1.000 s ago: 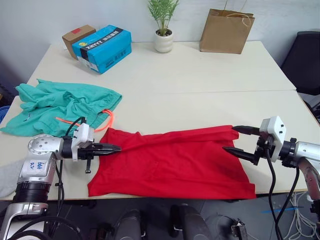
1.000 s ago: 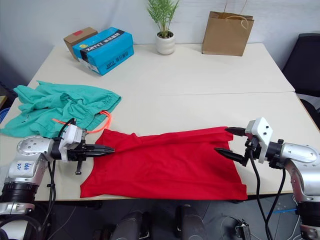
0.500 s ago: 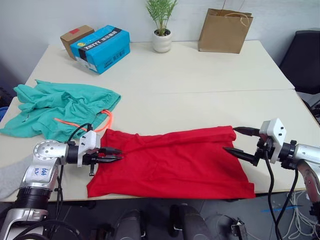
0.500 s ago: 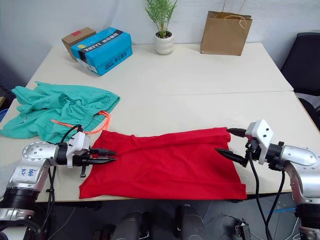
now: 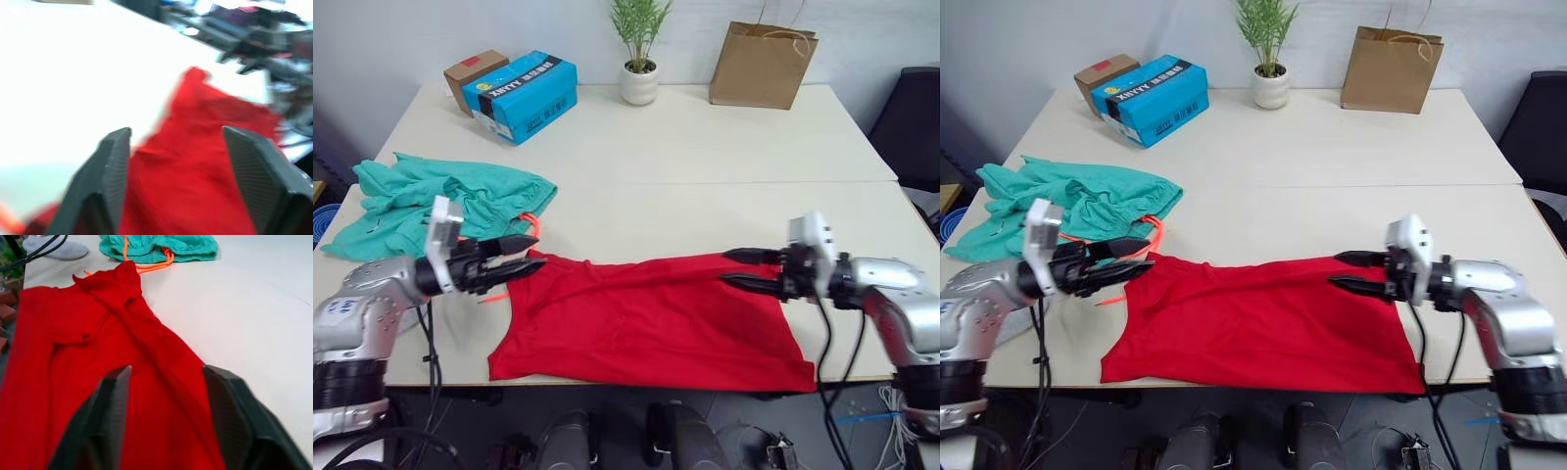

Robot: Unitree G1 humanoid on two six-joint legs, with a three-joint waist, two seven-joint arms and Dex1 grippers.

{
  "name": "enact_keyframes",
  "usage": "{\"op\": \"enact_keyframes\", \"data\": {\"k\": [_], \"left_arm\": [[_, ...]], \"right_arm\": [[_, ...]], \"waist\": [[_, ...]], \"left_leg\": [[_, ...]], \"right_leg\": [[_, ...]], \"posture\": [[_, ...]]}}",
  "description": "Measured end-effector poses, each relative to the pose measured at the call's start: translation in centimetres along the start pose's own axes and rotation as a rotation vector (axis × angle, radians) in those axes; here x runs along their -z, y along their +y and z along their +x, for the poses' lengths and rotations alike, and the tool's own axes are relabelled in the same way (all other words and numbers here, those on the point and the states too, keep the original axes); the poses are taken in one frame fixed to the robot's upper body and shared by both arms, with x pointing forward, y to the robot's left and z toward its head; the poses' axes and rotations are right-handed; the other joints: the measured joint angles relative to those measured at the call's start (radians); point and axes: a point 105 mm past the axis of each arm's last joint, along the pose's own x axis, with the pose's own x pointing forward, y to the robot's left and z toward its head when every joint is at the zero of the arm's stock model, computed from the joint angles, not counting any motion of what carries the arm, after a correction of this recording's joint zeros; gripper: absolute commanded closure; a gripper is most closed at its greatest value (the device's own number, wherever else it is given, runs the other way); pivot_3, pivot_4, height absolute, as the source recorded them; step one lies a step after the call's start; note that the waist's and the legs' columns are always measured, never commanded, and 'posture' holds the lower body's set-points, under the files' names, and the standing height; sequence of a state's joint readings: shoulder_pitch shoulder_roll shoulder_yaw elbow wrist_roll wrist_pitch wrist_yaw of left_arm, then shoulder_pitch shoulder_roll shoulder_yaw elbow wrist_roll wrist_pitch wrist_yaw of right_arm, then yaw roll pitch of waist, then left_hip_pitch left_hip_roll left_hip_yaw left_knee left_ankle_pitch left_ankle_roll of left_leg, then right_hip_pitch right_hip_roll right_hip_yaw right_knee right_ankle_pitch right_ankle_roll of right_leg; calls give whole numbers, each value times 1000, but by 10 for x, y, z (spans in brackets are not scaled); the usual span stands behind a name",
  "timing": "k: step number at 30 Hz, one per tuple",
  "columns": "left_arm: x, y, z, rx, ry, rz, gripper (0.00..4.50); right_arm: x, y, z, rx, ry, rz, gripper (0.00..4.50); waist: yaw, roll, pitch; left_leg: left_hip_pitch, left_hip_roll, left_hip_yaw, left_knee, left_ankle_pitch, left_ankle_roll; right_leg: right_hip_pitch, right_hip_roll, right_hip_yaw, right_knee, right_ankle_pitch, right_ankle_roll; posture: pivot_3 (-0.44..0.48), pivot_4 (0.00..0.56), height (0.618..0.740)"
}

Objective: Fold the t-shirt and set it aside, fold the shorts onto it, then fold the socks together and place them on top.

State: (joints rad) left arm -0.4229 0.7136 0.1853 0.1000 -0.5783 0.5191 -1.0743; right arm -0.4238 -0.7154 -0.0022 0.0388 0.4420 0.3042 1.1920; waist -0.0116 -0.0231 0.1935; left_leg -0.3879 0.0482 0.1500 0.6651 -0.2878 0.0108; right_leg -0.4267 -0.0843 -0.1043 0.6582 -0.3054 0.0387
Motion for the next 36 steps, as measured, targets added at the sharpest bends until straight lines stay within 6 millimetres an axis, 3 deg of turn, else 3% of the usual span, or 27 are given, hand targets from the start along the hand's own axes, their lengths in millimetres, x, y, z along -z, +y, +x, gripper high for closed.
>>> {"op": "enact_keyframes", "data": {"k": [3, 6, 10, 17, 23, 30, 36], "left_arm": [[8, 11, 19, -49, 69, 83, 3445], [18, 13, 26, -46, 153, 155, 4411], [30, 20, 31, -102, 201, 207, 4461], [52, 5, 37, -13, 253, 220, 4461], [57, -4, 28, 63, 277, 249, 4461], [60, -44, 28, 292, 233, 288, 4461], [62, -48, 21, 304, 212, 263, 4461]], "right_arm": [[5, -10, 15, -4, 29, -71, 4455], [9, -18, 21, 4, 49, -124, 4500], [24, -22, 32, 0, 98, -121, 4500], [32, -12, 41, -60, 118, -124, 4500], [45, -5, 29, -71, 162, -111, 4500], [54, 15, 8, -127, 189, -78, 4500], [40, 9, -6, -54, 120, -69, 4500]], "waist": [[3, 0, 0], [2, 0, 0], [-2, 0, 0], [-10, 0, 0], [-15, 0, 0], [-14, 0, 0], [-17, 0, 0]], "left_leg": [[-2, 1, 2, 1, 0, 0], [-2, 1, 4, 0, 0, 0], [-1, 2, 4, 1, 0, 0], [-1, 2, 4, 1, 0, 0], [-1, 2, 4, 1, 0, 0], [-1, 2, 3, 1, 0, 0], [0, 2, 3, 0, 0, 0]], "right_leg": [[-2, 0, 0, -1, 0, 0], [-2, 1, 0, -2, 0, 0], [-2, 1, 0, -2, 0, 0], [-2, 1, 0, -1, 0, 0], [-2, 0, 0, -1, 0, 0], [-1, 0, 0, -1, 0, 0], [-1, 0, 0, 0, 0, 0]], "posture": [[0, 150, 740], [0, 150, 740], [0, 150, 740], [0, 150, 740], [0, 150, 740], [0, 150, 740], [0, 150, 740]]}}
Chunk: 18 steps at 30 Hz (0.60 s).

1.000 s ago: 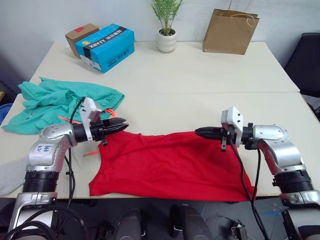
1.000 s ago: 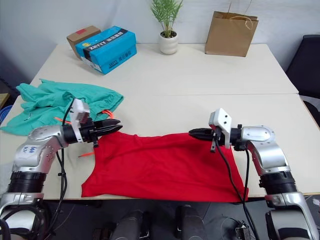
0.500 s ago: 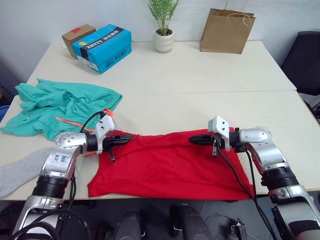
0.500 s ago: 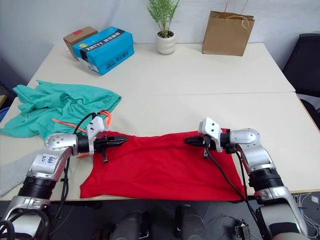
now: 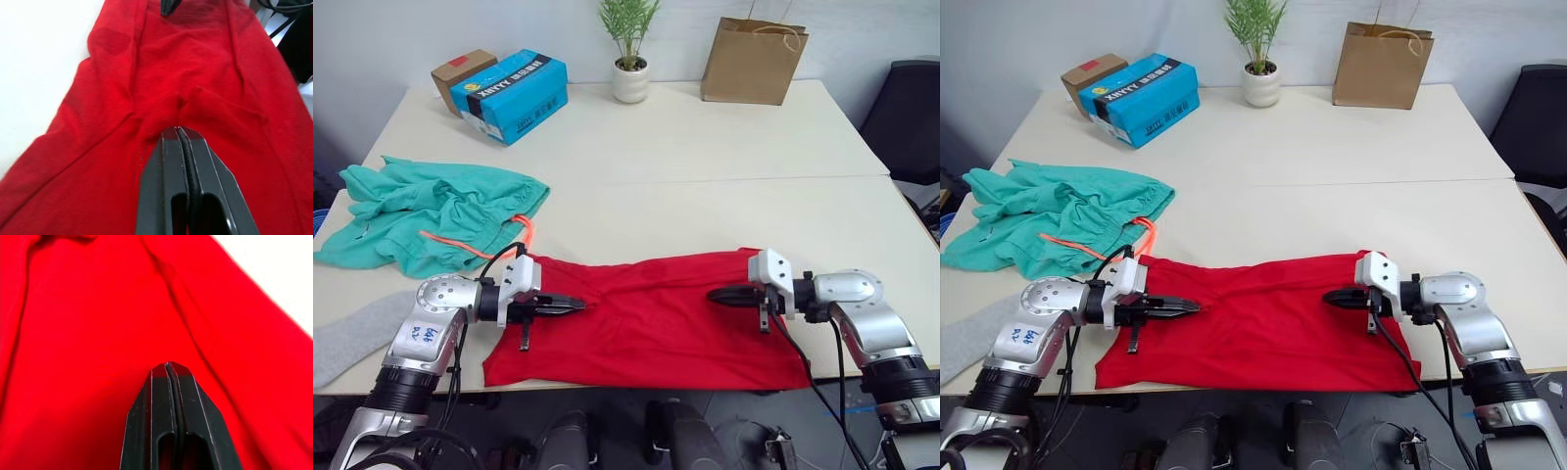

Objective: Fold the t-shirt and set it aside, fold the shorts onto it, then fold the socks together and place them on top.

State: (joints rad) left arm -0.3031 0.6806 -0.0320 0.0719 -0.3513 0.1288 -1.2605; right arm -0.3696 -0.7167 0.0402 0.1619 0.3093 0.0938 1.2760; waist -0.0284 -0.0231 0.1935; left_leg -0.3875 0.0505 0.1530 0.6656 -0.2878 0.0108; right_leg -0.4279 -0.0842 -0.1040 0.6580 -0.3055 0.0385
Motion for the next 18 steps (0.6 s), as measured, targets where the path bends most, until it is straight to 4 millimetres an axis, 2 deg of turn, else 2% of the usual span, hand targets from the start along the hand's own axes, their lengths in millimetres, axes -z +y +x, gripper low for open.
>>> {"op": "enact_keyframes", "data": {"k": [2, 6, 8, 11, 13, 18], "left_arm": [[-4, 6, -5, -50, -19, 3, 4461], [-13, 24, -8, -178, -75, -2, 4461], [-8, 39, -7, -290, -64, 5, 4461], [7, 51, -9, -430, -39, -28, 4461], [13, 51, -8, -473, -34, -45, 4461], [29, 54, -11, -613, -13, -98, 4461]], "right_arm": [[-12, -5, 0, 46, -67, 2, 4500], [-23, -13, 8, 121, -126, -15, 4500], [-25, -16, 21, 175, -162, -13, 4500], [-13, -10, 47, 214, -133, -24, 4500], [-4, -15, 55, 292, -118, -8, 4500], [14, -32, 44, 463, -62, -55, 4500]], "waist": [[0, 0, 0], [2, 0, 0], [2, 0, 0], [1, 0, 0], [0, 0, 0], [2, 0, 0]], "left_leg": [[0, 0, 0, 0, 0, 0], [0, 0, -1, 0, 0, 0], [0, -1, -1, 0, 0, 0], [0, -1, -1, -1, 0, 0], [-1, -1, 0, -1, 0, 0], [0, -1, -1, -1, 0, 0]], "right_leg": [[0, 0, 0, 0, 0, 0], [0, -1, 0, 0, 0, 0], [1, -1, -1, 0, 0, 0], [0, -1, -1, 0, 0, 0], [0, -1, 0, 0, 0, 0], [1, -2, -1, 0, 0, 0]], "posture": [[0, 150, 740], [0, 150, 740], [0, 150, 740], [0, 150, 740], [0, 150, 740], [0, 150, 740]]}}
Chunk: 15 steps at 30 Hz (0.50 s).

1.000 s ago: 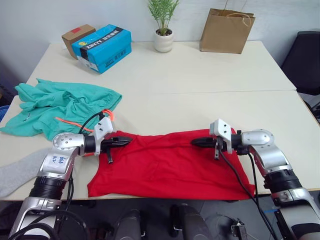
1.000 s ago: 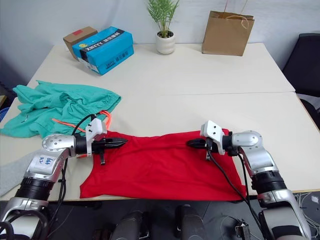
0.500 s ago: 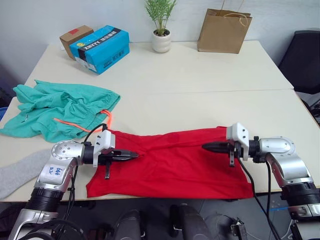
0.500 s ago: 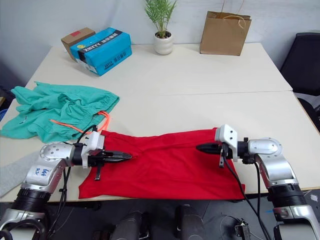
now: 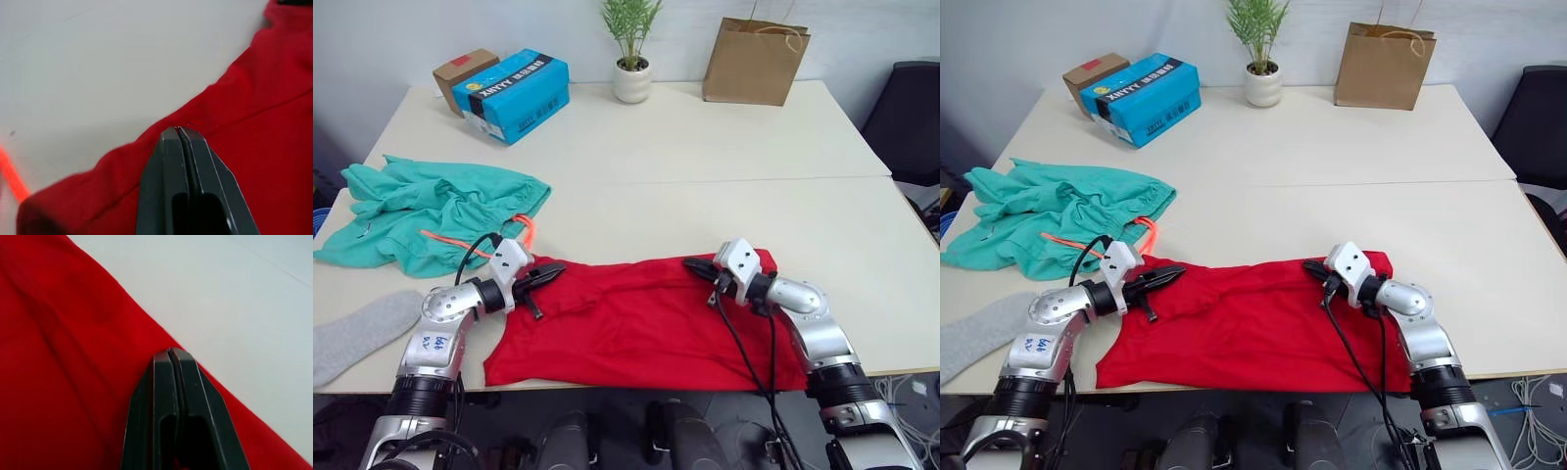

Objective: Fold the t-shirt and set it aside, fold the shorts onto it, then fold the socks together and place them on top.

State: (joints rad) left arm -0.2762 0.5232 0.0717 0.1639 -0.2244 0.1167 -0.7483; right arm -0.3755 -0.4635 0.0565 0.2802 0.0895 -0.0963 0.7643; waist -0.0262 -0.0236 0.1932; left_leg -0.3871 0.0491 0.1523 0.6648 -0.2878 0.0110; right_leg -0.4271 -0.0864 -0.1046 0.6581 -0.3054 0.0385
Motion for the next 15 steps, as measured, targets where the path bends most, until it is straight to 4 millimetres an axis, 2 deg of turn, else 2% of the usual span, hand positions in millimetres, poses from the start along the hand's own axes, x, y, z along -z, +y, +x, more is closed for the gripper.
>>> {"op": "enact_keyframes", "data": {"k": [3, 5, 7, 12, 15], "left_arm": [[1, 15, 3, -181, -43, -112, 4461], [1, 24, 4, -269, -52, -170, 4461], [2, 28, 3, -298, -38, -185, 4461], [6, 28, 3, -316, -25, -204, 4461], [1, 26, 2, -282, -72, -190, 4461]], "right_arm": [[15, -30, -18, 169, 35, -8, 4500], [30, -56, -42, 284, 86, -15, 4500], [41, -72, -62, 347, 118, -22, 4500], [56, -89, -81, 438, 132, 27, 4500], [54, -92, -85, 441, 96, 66, 4500]], "waist": [[4, 0, -1], [7, -2, -1], [3, -2, -2], [-3, -2, -2], [-2, -2, -2]], "left_leg": [[1, -2, -1, 0, 0, 2], [2, -3, -2, 0, 0, 2], [4, -3, -2, -1, 0, 2], [18, -1, -2, -6, -1, 0], [16, -1, -2, -6, -1, 0]], "right_leg": [[2, -3, -1, 0, 0, 1], [3, -3, -2, 0, 1, 1], [4, -3, -2, 0, 1, 1], [18, -1, -2, -6, 1, 1], [17, -1, -2, -6, 0, 1]], "posture": [[0, 150, 740], [0, 150, 740], [0, 150, 740], [0, 150, 740], [0, 150, 740]]}}
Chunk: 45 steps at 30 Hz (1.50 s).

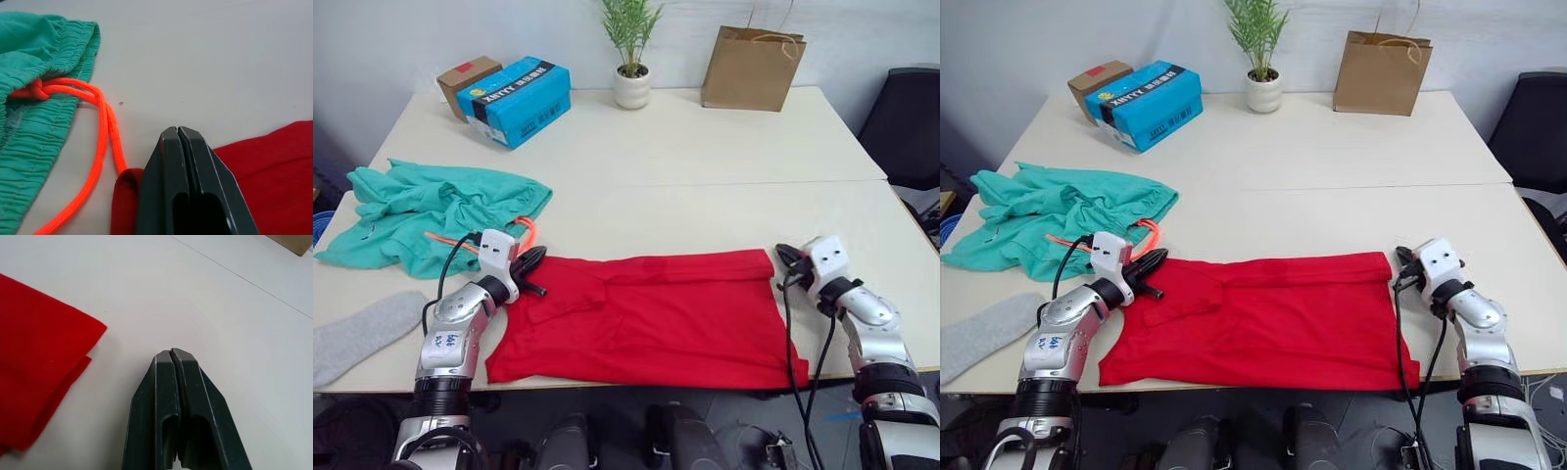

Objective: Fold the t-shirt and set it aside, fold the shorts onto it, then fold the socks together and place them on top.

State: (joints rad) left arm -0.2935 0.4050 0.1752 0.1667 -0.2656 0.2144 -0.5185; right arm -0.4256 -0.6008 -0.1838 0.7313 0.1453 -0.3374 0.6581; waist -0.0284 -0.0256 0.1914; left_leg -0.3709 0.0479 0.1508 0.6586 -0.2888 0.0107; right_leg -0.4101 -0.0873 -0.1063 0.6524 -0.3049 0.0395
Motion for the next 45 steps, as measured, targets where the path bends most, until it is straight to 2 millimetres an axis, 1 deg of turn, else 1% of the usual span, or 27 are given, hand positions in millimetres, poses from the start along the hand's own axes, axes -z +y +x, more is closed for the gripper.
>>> {"op": "enact_keyframes", "data": {"k": [2, 4, 6, 8, 10, 12, 14, 17, 19, 21, 24, 26, 28, 29, 31, 32, 33, 34, 35, 37, 38, 40, 41, 42, 43, 45], "left_arm": [[-8, -5, -4, 60, -67, -5, 4461], [-22, -16, -7, 156, -135, 0, 4461], [-38, -31, -11, 255, -187, 30, 4461], [-44, -45, -11, 333, -191, 67, 4461], [-35, -57, -8, 384, -148, 88, 4461], [-22, -65, -5, 401, -90, 96, 4461], [-12, -66, -4, 383, -46, 91, 4461], [-6, -62, -3, 333, -19, 96, 4461], [-6, -57, -2, 280, -20, 82, 4461], [-4, -51, -2, 241, -5, 75, 4461], [2, -39, -9, 205, 41, 80, 4461], [3, -33, -13, 185, 44, 74, 4461], [5, -31, -17, 189, 53, 86, 4461], [6, -29, -19, 191, 54, 90, 4461], [5, -27, -24, 201, 33, 66, 4461], [2, -29, -30, 231, 0, 21, 4088], [-2, -34, -35, 275, -38, -15, 3874], [-9, -39, -41, 326, -79, -42, 3595], [-19, -45, -48, 382, -110, -48, 3299], [-38, -47, -58, 449, -142, -19, 2645], [-47, -47, -62, 473, -150, 2, 2330], [-59, -56, -71, 553, -135, 43, 1682], [-60, -63, -75, 597, -121, 55, 1324], [-60, -73, -80, 660, -103, 59, 1047], [-59, -83, -84, 717, -90, 61, 670], [-58, -96, -90, 797, -92, 61, 41]], "right_arm": [[-18, 7, 3, -59, -81, 12, 4500], [-45, 22, 10, -139, -182, -5, 4500], [-69, 41, 17, -213, -258, -23, 4500], [-81, 66, 25, -285, -291, -25, 4500], [-82, 92, 30, -342, -289, -19, 4500], [-77, 114, 33, -386, -267, -22, 4500], [-67, 125, 32, -404, -235, -40, 4500], [-55, 120, 26, -367, -196, -76, 4500], [-46, 107, 23, -319, -165, -70, 4500], [-37, 90, 19, -270, -129, -68, 4500], [-20, 57, 2, -199, -68, -61, 4500], [-11, 41, -8, -162, -41, -57, 4500], [-5, 30, -16, -135, -29, -40, 4500], [-2, 27, -20, -131, -27, -21, 4500], [-4, 24, -25, -144, -48, 39, 4500], [-9, 24, -29, -176, -69, 101, 4500], [-15, 25, -34, -226, -80, 148, 4147], [-22, 27, -39, -303, -73, 186, 3938], [-30, 27, -45, -382, -52, 195, 3629], [-46, 21, -51, -477, -16, 164, 2905], [-53, 17, -51, -500, -9, 145, 2536], [-61, 10, -44, -538, 8, 115, 1829], [-60, 9, -40, -562, 35, 94, 1435], [-57, 7, -35, -592, 78, 67, 1126], [-55, 5, -30, -614, 108, 50, 709], [-54, 2, -18, -645, 155, 30, 19]], "waist": [[-2, 0, 0], [-5, 0, 0], [-4, 0, 0], [-1, 0, 0], [0, 0, 0], [3, 0, 0], [4, 0, 0], [2, 0, 0], [2, 0, 0], [1, 0, 0], [2, 0, 0], [1, 0, 0], [0, 0, 0], [0, 0, 0], [-1, 0, 0], [-1, 0, 0], [0, 1, 0], [1, 1, 1], [1, 2, 1], [2, 2, 1], [1, 2, 1], [-2, 2, 1], [-3, 2, 1], [-4, 3, 1], [-4, 3, 1], [-1, 5, 2]], "left_leg": [[0, 0, 1, -2, 0, -1], [0, 2, 1, -3, 0, -2], [0, 2, 1, -4, 0, -3], [1, 2, 1, -4, 1, -3], [1, 2, 1, -5, 1, -3], [0, 1, 0, -5, 1, -3], [-1, 1, 0, -6, 0, -2], [-1, 1, 0, -7, 0, -2], [-1, 1, 0, -7, 0, -1], [0, 1, 0, -8, 0, -2], [0, 1, 0, -9, 0, -1], [0, 1, 0, -9, 0, -1], [0, 1, 0, -9, 0, -2], [0, 1, 0, -10, 0, -2], [0, 1, 0, -10, 0, -2], [0, 2, 0, -11, 0, -2], [0, 2, 0, -11, 0, -2], [0, 2, 0, -10, 0, -1], [0, 2, 0, -10, 0, -1], [0, 2, -1, -9, -3, 4], [1, 2, -1, -9, -3, 3], [1, 2, -1, -10, -5, 0], [1, 2, -1, -10, -5, 0], [1, 2, 0, -10, -5, 0], [0, 2, 0, -10, -4, 0], [-1, 2, 1, -10, 0, -3]], "right_leg": [[-1, 0, 1, 0, 0, 0], [-2, 1, 1, 0, 0, 0], [-2, 2, 1, 0, 0, 0], [-2, 2, 1, -1, -1, -1], [-2, 2, 1, -1, -1, -1], [-2, 2, 1, -2, -1, -1], [-2, 1, 1, -3, -1, -1], [-2, 1, 0, -5, 0, -1], [-2, 1, 0, -5, 0, -1], [-2, 1, 0, -5, 0, -1], [-2, 1, 0, -7, 0, -1], [-2, 2, 0, -7, 0, -1], [-2, 2, 0, -7, 0, -1], [-2, 2, 0, -7, 0, -1], [-2, 2, 0, -7, 0, -1], [-2, 2, 0, -7, -1, -1], [-2, 2, 0, -8, -1, -1], [-2, 2, 0, -8, -1, -1], [-2, 2, 0, -8, -1, -1], [-1, 2, 0, -8, 0, -1], [0, 2, 0, -8, 0, -1], [0, 2, 0, -9, 0, -3], [0, 2, 0, -9, 0, -3], [-1, 2, 0, -9, 0, -3], [-2, 3, 0, -10, 0, -3], [-3, 3, 0, -10, 0, -3]], "posture": [[0, 150, 740], [0, 150, 740], [0, 150, 740], [0, 150, 740], [0, 150, 740], [0, 150, 740], [0, 150, 740], [0, 150, 740], [0, 150, 740], [0, 150, 740], [0, 150, 740], [0, 150, 740], [0, 150, 740], [0, 150, 740], [0, 150, 740], [0, 150, 740], [0, 150, 740], [0, 150, 740], [0, 150, 740], [0, 150, 740], [0, 150, 740], [0, 150, 740], [0, 150, 740], [0, 150, 740], [0, 150, 740], [0, 150, 740]]}}
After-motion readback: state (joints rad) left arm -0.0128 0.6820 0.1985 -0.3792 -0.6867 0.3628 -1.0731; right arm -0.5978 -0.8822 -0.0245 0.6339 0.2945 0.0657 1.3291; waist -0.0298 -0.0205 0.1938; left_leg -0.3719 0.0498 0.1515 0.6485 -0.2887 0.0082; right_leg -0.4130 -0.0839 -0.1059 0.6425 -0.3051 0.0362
